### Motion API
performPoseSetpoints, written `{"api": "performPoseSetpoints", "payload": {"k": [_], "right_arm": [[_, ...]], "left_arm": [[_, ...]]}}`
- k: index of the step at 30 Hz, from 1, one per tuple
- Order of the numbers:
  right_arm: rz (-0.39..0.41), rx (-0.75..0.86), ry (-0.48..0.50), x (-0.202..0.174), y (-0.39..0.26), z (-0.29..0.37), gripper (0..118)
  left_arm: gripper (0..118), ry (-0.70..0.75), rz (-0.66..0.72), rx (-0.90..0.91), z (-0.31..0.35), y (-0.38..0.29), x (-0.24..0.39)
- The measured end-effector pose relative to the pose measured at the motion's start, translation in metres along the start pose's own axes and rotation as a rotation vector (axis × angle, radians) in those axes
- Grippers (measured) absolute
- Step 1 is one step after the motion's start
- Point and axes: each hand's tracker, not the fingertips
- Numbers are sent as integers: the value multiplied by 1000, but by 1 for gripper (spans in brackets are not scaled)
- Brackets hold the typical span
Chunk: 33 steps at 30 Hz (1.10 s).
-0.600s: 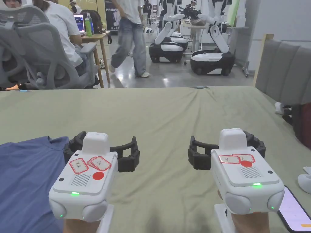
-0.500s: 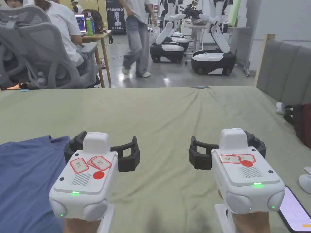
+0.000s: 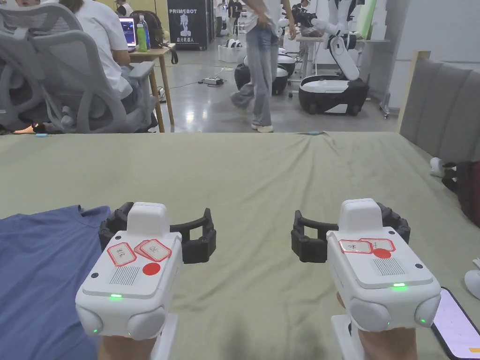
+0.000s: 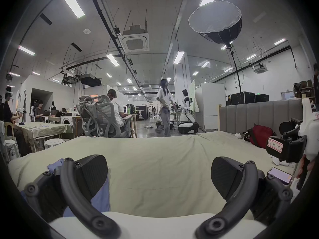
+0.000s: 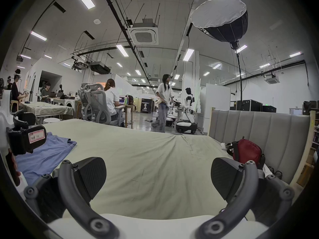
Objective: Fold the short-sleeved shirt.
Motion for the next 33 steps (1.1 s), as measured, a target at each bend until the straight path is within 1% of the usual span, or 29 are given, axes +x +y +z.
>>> {"api": "performPoseSetpoints", "payload": {"k": [9, 14, 22, 29, 30, 31, 32, 33], "right_arm": [[-18, -3, 7, 1, -5, 1, 118], [-12, -11, -4, 2, -7, 1, 118], [-19, -9, -16, 4, -8, 3, 118], [-25, -30, -7, 5, -10, 1, 118], [-29, -32, -2, 5, -10, 1, 116], [-33, -32, 1, 5, -10, 2, 100], [-40, -31, 4, 5, -9, 3, 64], [-43, -27, -1, 4, -9, 4, 6]], "left_arm": [[118, 7, 17, 2, 0, 0, 2], [118, -5, 20, -2, -1, -4, 2], [118, 14, 31, 0, -1, -6, 2], [118, 10, 36, -15, -1, -5, 1], [110, 8, 37, -18, -1, -5, 2], [87, 14, 36, -18, 0, -6, 2], [49, 10, 42, -14, 1, -6, 3], [18, 4, 46, -1, 2, -6, 3]]}}
